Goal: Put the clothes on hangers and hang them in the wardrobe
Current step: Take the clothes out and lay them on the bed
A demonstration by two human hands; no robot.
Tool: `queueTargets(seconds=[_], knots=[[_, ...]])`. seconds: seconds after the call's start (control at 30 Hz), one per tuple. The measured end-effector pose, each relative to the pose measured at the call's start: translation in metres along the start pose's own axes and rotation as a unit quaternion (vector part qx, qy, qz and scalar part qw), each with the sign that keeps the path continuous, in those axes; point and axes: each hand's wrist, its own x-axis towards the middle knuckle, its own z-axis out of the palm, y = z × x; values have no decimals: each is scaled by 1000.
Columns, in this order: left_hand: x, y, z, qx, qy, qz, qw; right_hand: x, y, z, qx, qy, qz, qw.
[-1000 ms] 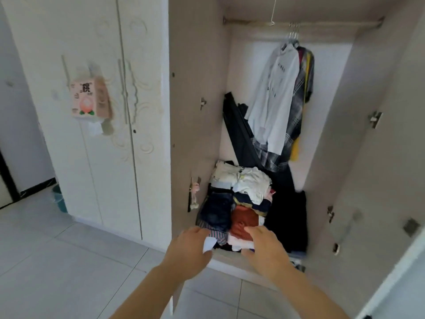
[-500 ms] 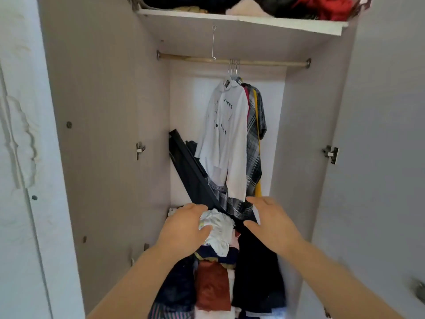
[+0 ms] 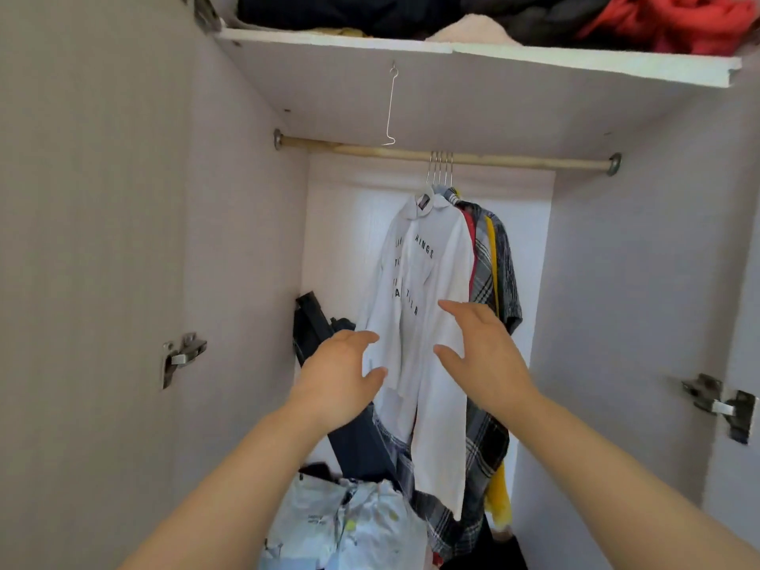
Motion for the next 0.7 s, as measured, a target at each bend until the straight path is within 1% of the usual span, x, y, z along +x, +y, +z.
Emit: queueTargets(seconds=[0.13, 0.4, 0.57, 0.7], knots=[[57, -11, 3, 19, 53, 16, 998, 54, 23, 17, 0, 13, -18, 1000], [166, -46, 22, 16, 113, 61, 992, 166, 57, 47, -69, 91, -62, 992], [232, -70, 34, 6, 132, 92, 987, 249, 66, 64, -36, 154, -70, 985], [279, -88, 42, 12, 141, 107, 984, 305, 82, 75, -32, 184, -60, 981]])
